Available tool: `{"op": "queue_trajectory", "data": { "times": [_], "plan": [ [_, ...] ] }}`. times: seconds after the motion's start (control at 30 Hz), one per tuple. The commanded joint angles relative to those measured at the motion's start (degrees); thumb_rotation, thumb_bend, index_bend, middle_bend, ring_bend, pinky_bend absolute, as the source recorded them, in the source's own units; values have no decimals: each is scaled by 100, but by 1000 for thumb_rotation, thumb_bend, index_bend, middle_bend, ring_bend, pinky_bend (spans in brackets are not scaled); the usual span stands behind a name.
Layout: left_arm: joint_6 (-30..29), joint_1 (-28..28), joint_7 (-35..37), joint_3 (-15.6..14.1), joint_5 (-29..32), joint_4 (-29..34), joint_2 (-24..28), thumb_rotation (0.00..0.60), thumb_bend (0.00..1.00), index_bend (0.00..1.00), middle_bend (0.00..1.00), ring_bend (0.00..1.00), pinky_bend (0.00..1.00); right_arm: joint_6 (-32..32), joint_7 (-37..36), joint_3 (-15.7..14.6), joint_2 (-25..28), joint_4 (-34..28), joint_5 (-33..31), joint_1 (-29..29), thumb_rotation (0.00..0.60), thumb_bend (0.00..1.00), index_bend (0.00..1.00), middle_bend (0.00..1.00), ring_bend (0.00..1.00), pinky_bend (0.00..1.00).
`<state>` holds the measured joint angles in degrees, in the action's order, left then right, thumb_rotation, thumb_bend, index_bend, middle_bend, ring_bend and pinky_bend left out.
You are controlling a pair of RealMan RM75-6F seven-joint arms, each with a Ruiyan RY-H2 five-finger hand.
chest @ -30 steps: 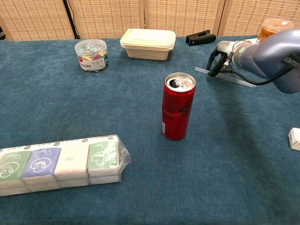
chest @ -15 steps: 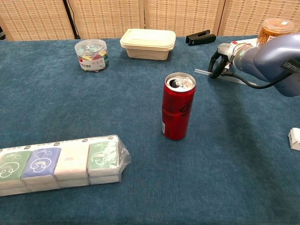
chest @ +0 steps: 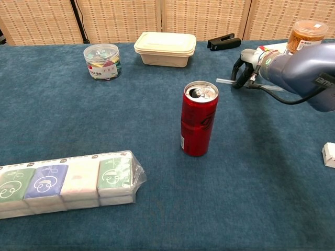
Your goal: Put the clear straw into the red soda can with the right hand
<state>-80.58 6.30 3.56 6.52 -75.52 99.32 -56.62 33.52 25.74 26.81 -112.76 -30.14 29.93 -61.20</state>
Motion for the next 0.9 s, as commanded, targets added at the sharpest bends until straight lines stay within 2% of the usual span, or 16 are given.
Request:
{"op": "queue_trajectory", "data": {
  "times": [0.03,0.17,0.27,0.4,0.53,0.67,0.8,0.9],
  "plan": [
    [1,-1,4,-5,-8,0,2,600,0,0,0,0,0,56,-110,2,49,-97,122,40,600,476,522,0,0,0],
    [5,-3,31,-18,-43,6,17,600,0,0,0,0,0,189,-364,1,258,-506,380,179,600,477,525,0,0,0],
    [-5,-9,64,-28,-80,6,31,600,0,0,0,0,0,395,-596,-7,562,-1101,631,365,600,476,529,0,0,0],
    [-44,-36,146,-47,-145,3,62,600,0,0,0,0,0,732,-979,43,1210,-2339,952,747,600,477,533,0,0,0],
    [-111,-80,307,-68,-242,-10,118,600,0,0,0,0,0,1033,-1402,124,2060,-3878,1185,1263,600,478,537,0,0,0],
    [-142,-107,493,-82,-320,-62,162,600,0,0,0,0,0,1017,-1870,205,2815,-5064,1341,1680,600,478,538,0,0,0],
    [-180,-137,612,-103,-382,-114,181,600,0,0,0,0,0,882,-2421,259,3393,-5794,1684,1986,600,478,539,0,0,0],
    [-252,-175,672,-131,-470,-119,193,600,0,0,0,0,0,857,-2736,239,3630,-6031,2003,2127,600,478,540,0,0,0]
  ]
}}
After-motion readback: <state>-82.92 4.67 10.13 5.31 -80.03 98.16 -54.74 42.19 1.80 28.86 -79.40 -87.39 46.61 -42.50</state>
